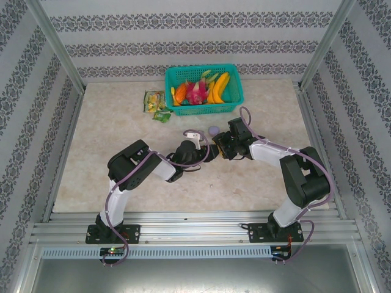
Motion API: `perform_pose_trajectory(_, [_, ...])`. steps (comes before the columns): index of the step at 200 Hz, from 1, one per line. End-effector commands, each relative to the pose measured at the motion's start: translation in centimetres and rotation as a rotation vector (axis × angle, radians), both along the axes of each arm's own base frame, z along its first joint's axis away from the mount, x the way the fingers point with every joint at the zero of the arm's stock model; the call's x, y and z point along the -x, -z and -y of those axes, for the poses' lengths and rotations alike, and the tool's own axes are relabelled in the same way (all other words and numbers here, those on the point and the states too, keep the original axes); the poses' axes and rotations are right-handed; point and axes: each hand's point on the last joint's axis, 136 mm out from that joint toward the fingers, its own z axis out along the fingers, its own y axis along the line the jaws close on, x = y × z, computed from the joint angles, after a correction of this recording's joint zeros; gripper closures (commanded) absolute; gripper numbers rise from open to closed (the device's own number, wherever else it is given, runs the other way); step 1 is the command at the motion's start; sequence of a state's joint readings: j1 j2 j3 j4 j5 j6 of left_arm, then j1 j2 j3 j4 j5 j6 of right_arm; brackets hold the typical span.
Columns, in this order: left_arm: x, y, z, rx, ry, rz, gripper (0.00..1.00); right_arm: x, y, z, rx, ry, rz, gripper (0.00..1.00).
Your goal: Insert wireless bluetooth earbuds into charging case
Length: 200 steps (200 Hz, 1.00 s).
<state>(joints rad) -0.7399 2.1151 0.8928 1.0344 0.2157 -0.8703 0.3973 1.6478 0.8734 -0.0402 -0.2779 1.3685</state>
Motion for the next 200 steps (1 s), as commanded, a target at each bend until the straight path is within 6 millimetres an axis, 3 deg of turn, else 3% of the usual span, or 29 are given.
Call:
perform_pose_trajectory(1, [-0.6, -0.7, 0.3, 0.024, -0.035, 0.027, 0.59, 0.5, -0.6, -0.7, -0.023, -0.009, 0.008, 0.52])
perform_pose_trajectory(125, [-0.7, -0.9, -0.5, 0.002, -0.061, 0.025, 0.87, 0.3, -0.3, -1.0, -0.035, -0.006, 0.011, 0.51])
perform_pose_trajectory(163, [-0.5, -0.9, -0.7, -0.009, -0.062, 0.017, 0.88, -1.0, -2.0, -0.5, -0.052, 0.007, 0.058, 0.29])
perform_pose_trajectory(200, [0.0, -0.9, -0.9, -0.025, -0.047, -0.001, 0.89, -2.5, -4.6, 2.3, -0.049, 0.049, 0.132, 0.11])
